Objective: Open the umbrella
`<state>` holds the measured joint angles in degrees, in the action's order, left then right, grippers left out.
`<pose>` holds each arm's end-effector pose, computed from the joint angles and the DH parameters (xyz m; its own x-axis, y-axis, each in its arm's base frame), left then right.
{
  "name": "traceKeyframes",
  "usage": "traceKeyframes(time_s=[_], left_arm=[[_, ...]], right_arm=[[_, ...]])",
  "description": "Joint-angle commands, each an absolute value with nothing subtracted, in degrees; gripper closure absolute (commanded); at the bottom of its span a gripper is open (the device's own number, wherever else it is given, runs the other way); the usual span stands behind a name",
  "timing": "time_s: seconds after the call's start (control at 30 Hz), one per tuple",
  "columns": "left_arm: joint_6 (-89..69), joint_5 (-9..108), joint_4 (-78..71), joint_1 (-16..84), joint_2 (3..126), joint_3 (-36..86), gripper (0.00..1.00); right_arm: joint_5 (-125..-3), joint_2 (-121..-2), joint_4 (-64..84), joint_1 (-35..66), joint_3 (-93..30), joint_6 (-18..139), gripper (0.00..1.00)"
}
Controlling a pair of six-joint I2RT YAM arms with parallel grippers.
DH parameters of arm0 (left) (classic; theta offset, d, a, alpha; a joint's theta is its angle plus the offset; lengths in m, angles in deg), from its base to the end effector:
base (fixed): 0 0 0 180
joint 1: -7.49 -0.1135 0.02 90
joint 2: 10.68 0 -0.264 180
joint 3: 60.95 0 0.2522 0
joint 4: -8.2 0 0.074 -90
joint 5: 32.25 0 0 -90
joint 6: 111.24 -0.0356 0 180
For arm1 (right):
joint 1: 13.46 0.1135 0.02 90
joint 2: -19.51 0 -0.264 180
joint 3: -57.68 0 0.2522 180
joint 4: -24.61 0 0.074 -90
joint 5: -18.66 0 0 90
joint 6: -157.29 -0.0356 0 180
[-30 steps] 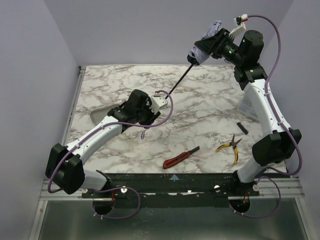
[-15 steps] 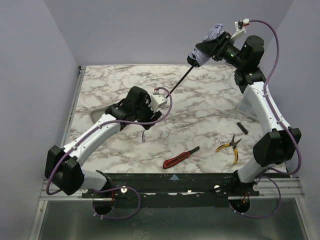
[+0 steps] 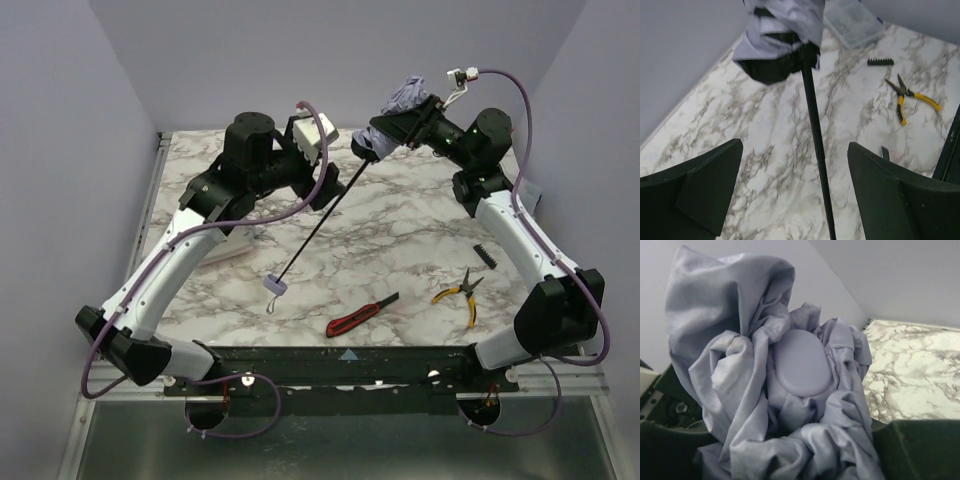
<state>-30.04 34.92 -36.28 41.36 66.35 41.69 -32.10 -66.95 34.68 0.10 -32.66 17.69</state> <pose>0.2325 -0.1727 0.4452 -0.1402 0.2639 -0.9543 0.8499 0.5265 0.0208 0.3388 0.1049 0.4185 -0.4409 0.5004 -0.7451 -0.6830 0.3516 0.6402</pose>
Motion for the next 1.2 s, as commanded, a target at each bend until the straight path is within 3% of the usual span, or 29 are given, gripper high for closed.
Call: traceKeyframes(time_s=[0.0,0.1,0.23,0.3,0.47,0.53,0.57,0.7,0.8,0.83,1.17], left_arm=[[-25.68,32.01,-34.46,42.56,73.17,50.38,0.11],[-22.85,32.66,-34.85,43.43,76.76,54.02,0.12],[-21.52,34.01,-34.57,43.86,79.31,55.72,0.23],[-21.55,33.37,-34.2,43.84,79.67,55.58,0.32],[-21.5,28.08,-32.62,43.81,79.24,53.88,0.74],[-21.57,27.34,-32.07,43.58,78.69,53.09,0.96],[-21.74,27.44,-31.56,43.21,78.15,52.41,1.0],[-23.35,27.97,-30.97,40.74,76.44,51.3,1.0],[-26.29,29.16,-31.92,38.81,75.5,51.43,1.0],[-28.14,29.13,-32.29,38.29,75.1,51.42,1.0],[-39.74,32.38,-35.62,37.61,72.48,53.94,1.0]], right_arm=[[-30.52,-63.47,45.17,1.79,-31.74,16.18,1.0],[-29.47,-63.07,46.89,2.82,-30.94,16.3,1.0],[-27.92,-62.61,48.11,3.48,-30.48,16.13,0.99],[-27.42,-62.41,48.12,3.49,-30.31,15.91,0.98],[-26.68,-62.14,48.64,3.5,-29.98,15.43,0.91],[-26.14,-62.08,48.21,3.42,-30.3,15.78,0.8],[-26.23,-61.97,47.08,3.21,-30.64,16.42,0.7],[-25.42,-62.2,45.04,-1.09,-31.71,12.46,0.3],[-20.68,-62.92,44.92,-4.88,-34.68,10.17,0.12],[-19.53,-62.76,44.67,-5.76,-35.43,10.03,0.01],[-14.78,-59.28,27.9,-8.69,-40.67,26.5,0.0]])
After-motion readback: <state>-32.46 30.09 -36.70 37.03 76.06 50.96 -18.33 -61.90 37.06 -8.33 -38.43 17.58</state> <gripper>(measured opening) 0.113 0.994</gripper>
